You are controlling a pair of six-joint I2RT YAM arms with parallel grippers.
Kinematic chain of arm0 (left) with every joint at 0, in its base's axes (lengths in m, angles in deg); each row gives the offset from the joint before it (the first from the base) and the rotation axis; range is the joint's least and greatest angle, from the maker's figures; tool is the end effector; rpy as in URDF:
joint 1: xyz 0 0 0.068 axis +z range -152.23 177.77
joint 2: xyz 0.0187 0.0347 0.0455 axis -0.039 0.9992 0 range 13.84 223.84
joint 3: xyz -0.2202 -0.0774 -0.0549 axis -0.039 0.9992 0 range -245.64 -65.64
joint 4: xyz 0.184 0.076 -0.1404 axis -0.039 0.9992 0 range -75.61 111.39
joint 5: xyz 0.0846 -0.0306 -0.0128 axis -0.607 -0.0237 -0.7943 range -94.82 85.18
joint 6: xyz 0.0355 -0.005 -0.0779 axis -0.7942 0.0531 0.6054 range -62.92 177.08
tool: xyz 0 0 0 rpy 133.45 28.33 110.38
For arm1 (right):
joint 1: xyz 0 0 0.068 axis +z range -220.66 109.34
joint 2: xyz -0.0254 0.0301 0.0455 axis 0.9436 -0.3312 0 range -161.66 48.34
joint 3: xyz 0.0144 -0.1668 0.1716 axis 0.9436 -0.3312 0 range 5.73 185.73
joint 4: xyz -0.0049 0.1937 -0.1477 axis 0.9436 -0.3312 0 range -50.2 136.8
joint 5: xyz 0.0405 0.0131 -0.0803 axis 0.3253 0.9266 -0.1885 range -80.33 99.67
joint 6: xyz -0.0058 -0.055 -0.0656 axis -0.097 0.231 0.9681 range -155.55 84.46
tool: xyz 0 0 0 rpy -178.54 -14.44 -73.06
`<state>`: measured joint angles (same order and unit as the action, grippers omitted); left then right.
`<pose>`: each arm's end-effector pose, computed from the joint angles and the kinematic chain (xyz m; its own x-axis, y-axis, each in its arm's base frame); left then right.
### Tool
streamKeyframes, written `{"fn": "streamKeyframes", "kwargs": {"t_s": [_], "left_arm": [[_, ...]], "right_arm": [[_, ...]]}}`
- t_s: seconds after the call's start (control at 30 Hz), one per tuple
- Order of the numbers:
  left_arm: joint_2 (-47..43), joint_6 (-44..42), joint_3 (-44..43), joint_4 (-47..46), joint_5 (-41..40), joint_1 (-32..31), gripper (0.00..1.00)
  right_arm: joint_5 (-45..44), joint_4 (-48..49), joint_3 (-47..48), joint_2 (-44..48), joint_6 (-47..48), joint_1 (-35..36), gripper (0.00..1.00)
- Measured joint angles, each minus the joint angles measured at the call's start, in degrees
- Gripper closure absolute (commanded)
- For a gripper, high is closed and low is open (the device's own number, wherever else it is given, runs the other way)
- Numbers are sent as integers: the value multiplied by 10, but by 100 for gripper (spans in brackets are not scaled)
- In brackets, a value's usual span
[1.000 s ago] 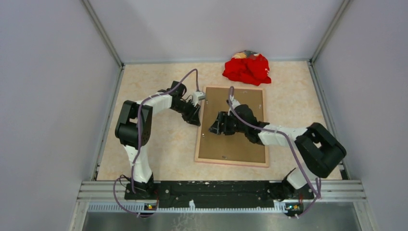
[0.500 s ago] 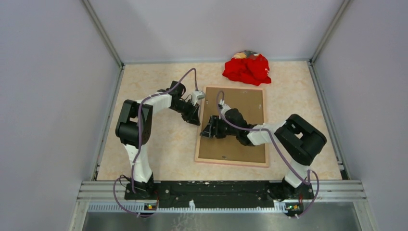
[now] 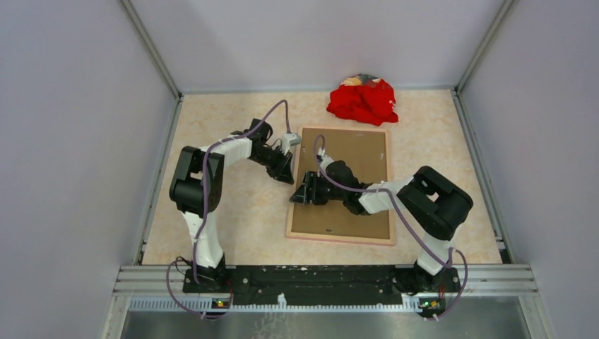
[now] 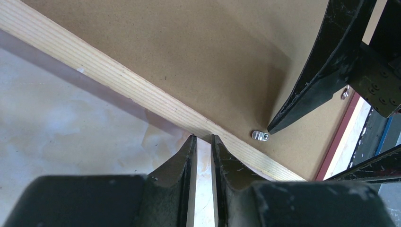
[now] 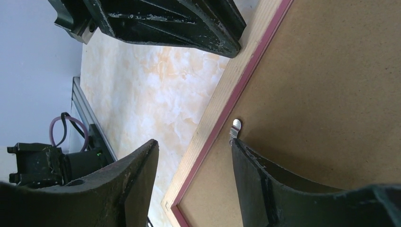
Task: Put the photo into the frame
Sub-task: Install the photo frame at the center of the board.
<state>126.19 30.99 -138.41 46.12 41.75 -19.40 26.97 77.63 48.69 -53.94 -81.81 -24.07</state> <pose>0.3279 -0.1587 0.1090 -0.6258 0.5097 -0.5903 0.7800 0.4053 -0.4769 0.2340 0.2801 0.1045 -0.8575 0.0974 -0.5051 -0.3668 0.5727 0.7331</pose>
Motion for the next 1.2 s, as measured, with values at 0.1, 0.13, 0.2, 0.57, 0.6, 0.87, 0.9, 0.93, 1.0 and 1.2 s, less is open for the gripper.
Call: {"fn": "streamKeyframes", "kwargs": {"t_s": [0.1, 0.13, 0.2, 0.57, 0.6, 0.87, 0.9, 0.93, 1.0, 1.2], "left_arm": [[0, 0, 0, 0, 0, 0, 79], [0, 0, 0, 0, 0, 0, 79], [0, 0, 0, 0, 0, 0, 80], [0, 0, 0, 0, 2, 2, 83], [0, 0, 0, 1, 2, 2, 83], [0, 0, 0, 1, 2, 2, 84], [0, 0, 0, 1, 2, 2, 84], [0, 0, 0, 1, 3, 2, 85], [0, 0, 0, 1, 3, 2, 85], [0, 0, 0, 2, 3, 3, 90]], "right_arm": [[0, 1, 2, -5, -5, 2, 43], [0, 1, 2, -5, -5, 2, 43], [0, 0, 2, -7, -5, 2, 44], [4, 0, 2, -8, -8, 2, 46], [4, -3, 2, -6, -8, 2, 46], [0, -4, 1, 22, -4, -4, 47], [0, -4, 1, 21, -4, -4, 47], [0, -4, 1, 21, -4, -5, 47], [-1, -3, 1, 19, -4, -6, 47], [0, 0, -2, 0, -5, -6, 49]]}}
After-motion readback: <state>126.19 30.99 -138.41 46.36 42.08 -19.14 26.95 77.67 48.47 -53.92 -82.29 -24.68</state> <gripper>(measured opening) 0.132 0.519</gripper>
